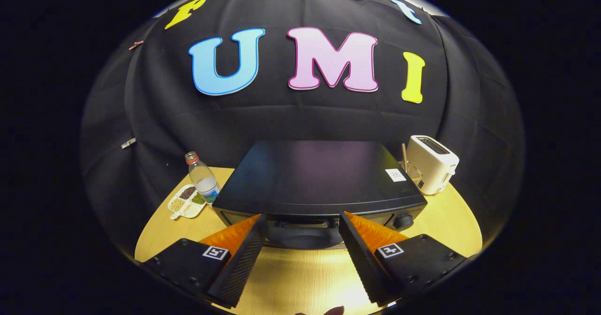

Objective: Open the toaster oven, put the food inside, and close the toaster oven door.

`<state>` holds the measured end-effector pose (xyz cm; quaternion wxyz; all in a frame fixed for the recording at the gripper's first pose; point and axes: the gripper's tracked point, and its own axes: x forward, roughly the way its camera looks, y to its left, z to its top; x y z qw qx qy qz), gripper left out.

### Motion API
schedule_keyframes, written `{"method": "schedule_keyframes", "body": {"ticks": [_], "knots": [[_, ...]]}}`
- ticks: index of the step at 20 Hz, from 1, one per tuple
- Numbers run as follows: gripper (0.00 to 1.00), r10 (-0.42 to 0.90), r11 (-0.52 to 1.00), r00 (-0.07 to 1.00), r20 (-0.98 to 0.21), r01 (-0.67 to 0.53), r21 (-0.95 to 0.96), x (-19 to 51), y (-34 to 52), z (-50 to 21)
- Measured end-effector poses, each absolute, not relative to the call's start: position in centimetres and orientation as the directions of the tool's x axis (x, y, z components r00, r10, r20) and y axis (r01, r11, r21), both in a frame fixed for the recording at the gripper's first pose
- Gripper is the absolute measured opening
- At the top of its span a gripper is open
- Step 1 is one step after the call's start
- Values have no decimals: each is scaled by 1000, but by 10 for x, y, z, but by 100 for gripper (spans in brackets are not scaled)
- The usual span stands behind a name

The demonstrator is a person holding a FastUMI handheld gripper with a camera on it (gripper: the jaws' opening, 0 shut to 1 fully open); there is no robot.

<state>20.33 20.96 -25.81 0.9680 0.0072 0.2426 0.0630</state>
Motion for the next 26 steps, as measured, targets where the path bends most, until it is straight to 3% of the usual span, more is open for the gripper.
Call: {"method": "schedule_keyframes", "body": {"ticks": [12,19,26], "knots": [[99,110,994,855,-506,-96,53,210,209,-280],[99,87,996,849,-521,-76,42,139,203,-308],[99,76,996,734,-675,-29,81,75,196,-375]]}}
